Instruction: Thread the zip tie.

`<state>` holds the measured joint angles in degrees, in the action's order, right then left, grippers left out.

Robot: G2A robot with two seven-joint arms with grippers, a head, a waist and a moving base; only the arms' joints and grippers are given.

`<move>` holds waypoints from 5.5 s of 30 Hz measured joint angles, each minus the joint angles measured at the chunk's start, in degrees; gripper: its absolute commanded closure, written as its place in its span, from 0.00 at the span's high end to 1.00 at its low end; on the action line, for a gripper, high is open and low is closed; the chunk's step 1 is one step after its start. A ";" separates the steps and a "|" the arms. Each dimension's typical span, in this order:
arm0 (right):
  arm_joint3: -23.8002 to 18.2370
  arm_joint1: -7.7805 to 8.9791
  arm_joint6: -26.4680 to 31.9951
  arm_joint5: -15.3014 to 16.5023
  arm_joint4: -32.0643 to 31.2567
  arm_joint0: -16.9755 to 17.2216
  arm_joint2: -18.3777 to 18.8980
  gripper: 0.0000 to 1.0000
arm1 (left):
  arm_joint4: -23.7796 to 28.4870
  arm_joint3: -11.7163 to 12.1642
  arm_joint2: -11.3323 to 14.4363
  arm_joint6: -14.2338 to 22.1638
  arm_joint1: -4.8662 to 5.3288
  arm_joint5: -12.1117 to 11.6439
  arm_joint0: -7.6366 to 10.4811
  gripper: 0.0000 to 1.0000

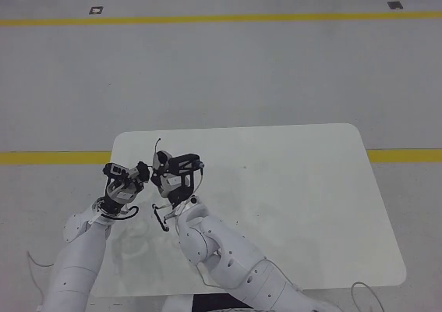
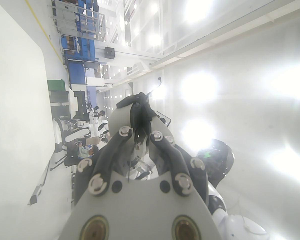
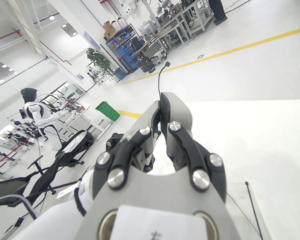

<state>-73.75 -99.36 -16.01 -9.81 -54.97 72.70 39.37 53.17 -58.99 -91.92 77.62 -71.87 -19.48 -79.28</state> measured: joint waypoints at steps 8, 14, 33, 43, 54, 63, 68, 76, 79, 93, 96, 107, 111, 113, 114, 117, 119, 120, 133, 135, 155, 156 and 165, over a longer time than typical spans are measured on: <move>0.36 0.04 0.60 -0.46 -1.48 0.04 -0.10 0.00 | 0.00 0.00 0.00 0.00 0.00 0.00 0.00 0.00; 0.40 0.11 1.06 0.32 -1.96 0.17 -0.16 0.00 | 0.00 0.00 0.00 0.00 0.00 0.00 0.00 0.00; 0.40 0.31 2.15 0.43 -4.11 0.51 -0.22 0.00 | 0.00 0.00 0.00 0.00 0.00 0.00 0.00 0.00; 0.26 0.42 1.86 0.09 -3.82 0.75 -0.21 1.00 | 0.00 0.00 0.00 0.00 0.00 0.00 0.00 0.00; -1.65 1.31 -0.18 0.83 -2.88 2.77 1.14 1.00 | 0.00 0.00 0.00 0.00 0.00 0.00 0.00 0.00; -3.19 2.05 1.80 4.94 -0.40 4.59 3.05 1.00 | -0.02 -0.11 0.06 -0.18 0.00 0.14 -0.02 0.00; -3.19 2.05 1.77 4.92 -0.41 4.61 3.05 1.00 | 2.40 -2.40 0.50 -3.39 0.04 4.50 -0.92 0.00; -3.98 2.71 5.80 19.35 17.21 7.49 7.98 1.00 | 9.47 -3.59 0.03 -3.52 0.42 15.27 -1.93 0.00; -2.96 2.78 9.72 25.03 24.62 7.35 8.88 1.00 | 11.05 -3.57 0.20 -3.21 0.55 18.59 -1.98 0.00; -0.43 2.10 22.14 29.29 48.63 4.17 8.66 1.00 | 10.51 -3.67 1.37 -0.01 1.09 21.49 -2.26 0.00; -0.74 2.05 22.34 29.29 49.01 4.43 8.62 1.00 | 10.52 -3.68 1.37 -0.04 1.09 21.51 -2.26 0.00; 0.09 1.04 35.35 29.29 76.65 5.73 11.62 1.00 | 17.71 -5.60 2.40 -4.48 0.91 28.31 -3.80 0.00; 2.05 0.53 38.29 29.29 80.13 5.11 12.47 1.00 | 18.61 -5.71 2.58 -4.65 0.96 28.51 -3.75 0.00; 2.02 0.54 38.23 29.29 79.99 5.11 12.46 1.00 | 18.42 -5.75 2.59 -4.55 0.98 28.38 -3.73 0.00; 2.00 0.54 38.21 29.29 79.97 5.11 12.45 1.00 | 18.41 -5.75 2.59 -4.55 0.98 28.38 -3.73 0.00; 1.57 0.58 38.30 29.16 80.54 5.25 12.34 1.00 | 18.43 -5.74 2.58 -4.55 0.98 28.39 -3.74 0.00; 1.50 0.61 38.23 28.93 82.26 5.21 12.18 1.00 | 18.43 -5.74 2.58 -4.55 0.98 28.39 -3.74 0.00; 1.67 0.55 38.17 29.04 83.00 5.06 12.00 1.00 | 18.43 -5.74 2.58 -4.56 0.97 28.39 -3.74 0.00; 6.78 -0.87 37.57 29.29 91.29 0.95 9.37 0.41 | 18.43 -5.74 2.58 -4.56 0.97 28.39 -3.74 0.00; 7.37 -0.99 37.68 29.29 92.46 0.58 9.17 0.38 | 18.43 -5.74 2.58 -4.56 0.97 28.39 -3.74 0.00; 13.33 -1.93 38.11 29.29 98.52 -2.68 6.14 0.36 | 18.44 -5.74 2.58 -4.56 0.98 28.39 -3.74 0.00; 13.47 -1.97 38.05 29.29 98.62 -2.79 6.06 0.36 | 18.44 -5.74 2.58 -4.56 0.98 28.39 -3.74 0.00; 14.39 -2.52 37.50 29.29 98.84 -3.97 5.85 0.33 | 18.43 -5.74 2.58 -4.56 0.97 28.39 -3.74 0.00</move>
<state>-59.35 -101.88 21.49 19.48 43.86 68.74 45.22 71.61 -64.73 -89.34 73.07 -70.89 8.91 -83.01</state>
